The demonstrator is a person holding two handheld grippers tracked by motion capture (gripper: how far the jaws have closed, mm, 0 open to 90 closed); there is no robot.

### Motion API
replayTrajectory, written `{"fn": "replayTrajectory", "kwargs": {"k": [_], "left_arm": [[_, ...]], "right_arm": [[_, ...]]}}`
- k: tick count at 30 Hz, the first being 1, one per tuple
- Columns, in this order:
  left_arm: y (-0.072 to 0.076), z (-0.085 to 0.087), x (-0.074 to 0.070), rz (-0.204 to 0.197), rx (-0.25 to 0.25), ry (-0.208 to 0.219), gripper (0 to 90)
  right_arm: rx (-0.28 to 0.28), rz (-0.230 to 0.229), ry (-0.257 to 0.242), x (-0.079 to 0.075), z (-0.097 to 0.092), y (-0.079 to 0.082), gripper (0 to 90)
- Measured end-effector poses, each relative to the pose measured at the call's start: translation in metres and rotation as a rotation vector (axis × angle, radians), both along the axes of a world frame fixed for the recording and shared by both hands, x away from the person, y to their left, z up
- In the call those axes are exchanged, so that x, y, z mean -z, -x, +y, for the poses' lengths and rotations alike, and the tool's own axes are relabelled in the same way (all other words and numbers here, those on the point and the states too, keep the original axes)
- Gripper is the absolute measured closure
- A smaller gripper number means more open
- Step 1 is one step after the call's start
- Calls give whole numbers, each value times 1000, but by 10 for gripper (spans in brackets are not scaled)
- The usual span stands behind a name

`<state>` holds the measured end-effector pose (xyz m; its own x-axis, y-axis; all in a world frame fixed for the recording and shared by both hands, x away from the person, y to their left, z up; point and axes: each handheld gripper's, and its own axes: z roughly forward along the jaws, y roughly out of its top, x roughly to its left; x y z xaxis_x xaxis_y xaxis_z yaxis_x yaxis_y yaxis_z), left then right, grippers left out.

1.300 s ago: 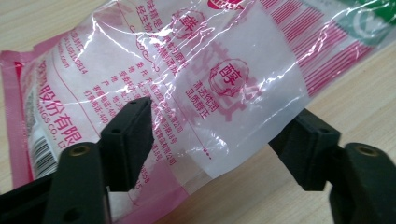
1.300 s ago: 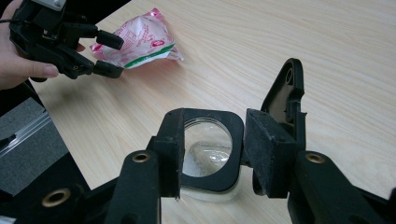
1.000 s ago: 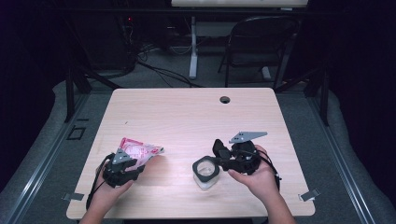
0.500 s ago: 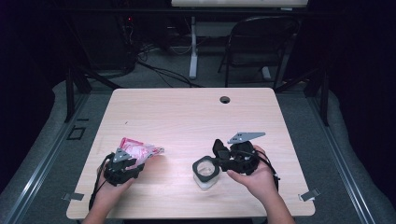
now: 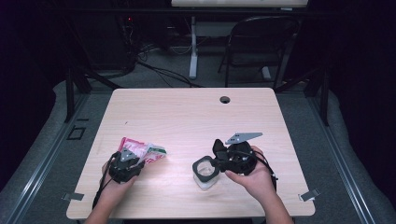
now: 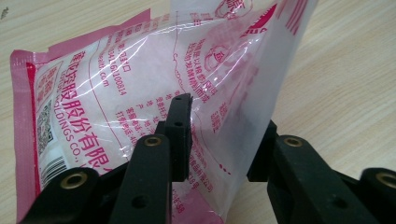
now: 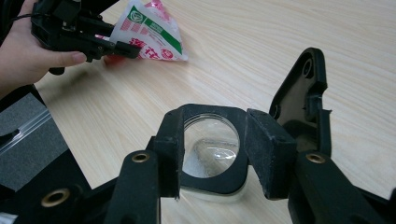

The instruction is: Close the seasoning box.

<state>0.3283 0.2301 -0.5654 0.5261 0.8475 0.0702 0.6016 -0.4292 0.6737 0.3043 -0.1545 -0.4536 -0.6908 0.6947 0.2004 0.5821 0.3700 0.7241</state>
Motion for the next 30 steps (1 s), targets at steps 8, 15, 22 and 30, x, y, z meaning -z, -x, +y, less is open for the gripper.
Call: {"fn": "replayTrajectory", "kwargs": {"k": [8, 15, 22, 30], "left_arm": [[-2, 2, 1, 0, -5, 9, 767], [-4, 5, -1, 15, -2, 35, 826], [-6, 10, -5, 33, -6, 67, 873], [-7, 13, -10, 49, -19, 98, 885]], "right_arm": [[1, 1, 1, -1, 1, 1, 583], [-1, 1, 3, 0, 1, 1, 583], [7, -5, 3, -1, -2, 3, 584], [17, -6, 1, -1, -6, 5, 583]]}}
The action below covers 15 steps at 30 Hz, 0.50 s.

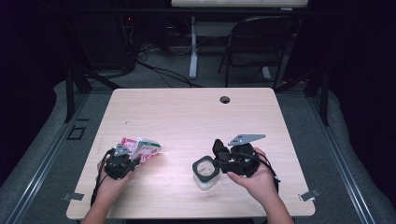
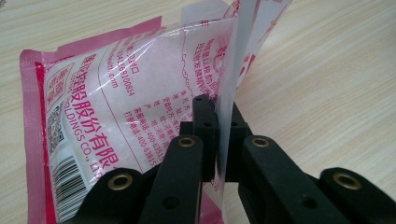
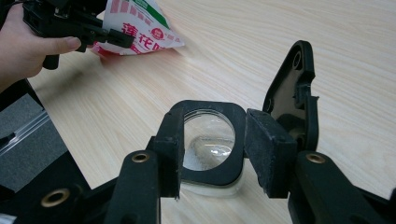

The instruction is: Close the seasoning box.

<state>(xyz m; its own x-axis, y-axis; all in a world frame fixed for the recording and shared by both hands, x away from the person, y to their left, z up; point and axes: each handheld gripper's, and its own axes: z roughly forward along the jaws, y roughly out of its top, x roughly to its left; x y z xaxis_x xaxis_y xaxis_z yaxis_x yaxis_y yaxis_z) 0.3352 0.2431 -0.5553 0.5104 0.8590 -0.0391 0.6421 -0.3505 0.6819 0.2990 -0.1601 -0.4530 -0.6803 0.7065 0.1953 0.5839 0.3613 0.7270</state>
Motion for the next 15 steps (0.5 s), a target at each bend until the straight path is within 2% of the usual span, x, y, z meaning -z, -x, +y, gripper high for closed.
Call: {"fn": "replayTrajectory", "kwargs": {"k": [7, 15], "left_arm": [[-1, 4, -3, 25, -21, 56, 885], [-3, 5, -2, 33, -20, 73, 877]], "right_arm": [[13, -2, -7, 0, -3, 2, 584], [10, -2, -5, 0, -4, 3, 585]]}}
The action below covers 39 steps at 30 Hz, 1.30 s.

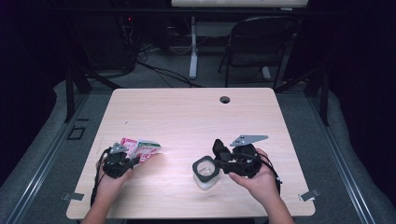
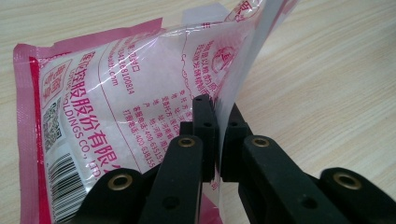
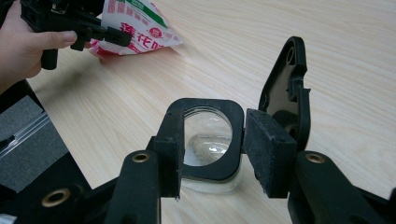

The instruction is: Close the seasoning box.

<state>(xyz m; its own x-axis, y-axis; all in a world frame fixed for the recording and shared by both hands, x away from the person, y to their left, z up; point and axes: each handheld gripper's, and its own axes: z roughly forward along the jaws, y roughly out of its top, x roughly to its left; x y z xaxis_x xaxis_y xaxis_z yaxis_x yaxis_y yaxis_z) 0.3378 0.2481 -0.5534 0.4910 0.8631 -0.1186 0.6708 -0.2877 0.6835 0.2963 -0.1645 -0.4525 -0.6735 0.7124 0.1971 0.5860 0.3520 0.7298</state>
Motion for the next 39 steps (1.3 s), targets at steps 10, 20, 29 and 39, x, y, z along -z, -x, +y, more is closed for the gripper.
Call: {"fn": "replayTrajectory", "kwargs": {"k": [10, 20, 29, 39], "left_arm": [[-2, 0, 2, 7, -8, 19, 841], [-1, -3, 1, -11, 2, -22, 895], [0, -3, 0, -31, 10, -33, 900], [2, -1, -5, -39, 23, -32, 900]], "right_arm": [[10, -1, -9, 1, 0, 1, 585], [3, -3, -5, 0, -1, 1, 585], [3, -4, -5, 1, -1, 2, 585], [5, -3, -5, 1, -1, 2, 585]]}}
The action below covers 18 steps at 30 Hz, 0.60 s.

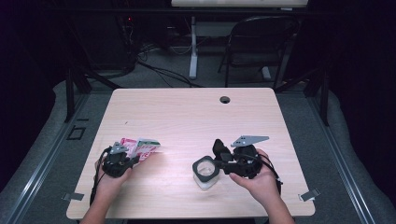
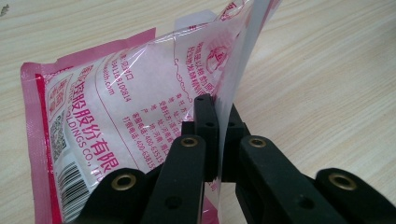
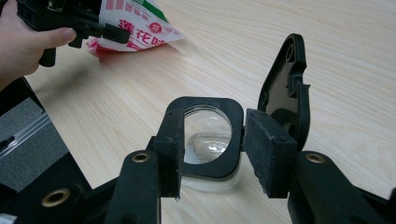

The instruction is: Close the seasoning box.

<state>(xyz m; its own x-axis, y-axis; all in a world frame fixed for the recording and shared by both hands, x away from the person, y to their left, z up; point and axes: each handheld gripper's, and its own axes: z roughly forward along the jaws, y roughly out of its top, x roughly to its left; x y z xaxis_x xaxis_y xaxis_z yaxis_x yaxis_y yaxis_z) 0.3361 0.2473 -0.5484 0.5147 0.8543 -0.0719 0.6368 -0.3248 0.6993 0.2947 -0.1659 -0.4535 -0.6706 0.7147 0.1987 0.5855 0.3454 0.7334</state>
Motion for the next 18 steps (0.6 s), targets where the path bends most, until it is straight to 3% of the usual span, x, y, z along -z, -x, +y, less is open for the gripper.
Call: {"fn": "replayTrajectory", "kwargs": {"k": [11, 18], "left_arm": [[0, 0, -9, 10, -7, -12, 900], [-3, 8, -17, 62, 8, -12, 900]], "right_arm": [[0, 7, -3, 0, 0, -1, 585], [0, 6, -11, 0, -1, -1, 585]]}}
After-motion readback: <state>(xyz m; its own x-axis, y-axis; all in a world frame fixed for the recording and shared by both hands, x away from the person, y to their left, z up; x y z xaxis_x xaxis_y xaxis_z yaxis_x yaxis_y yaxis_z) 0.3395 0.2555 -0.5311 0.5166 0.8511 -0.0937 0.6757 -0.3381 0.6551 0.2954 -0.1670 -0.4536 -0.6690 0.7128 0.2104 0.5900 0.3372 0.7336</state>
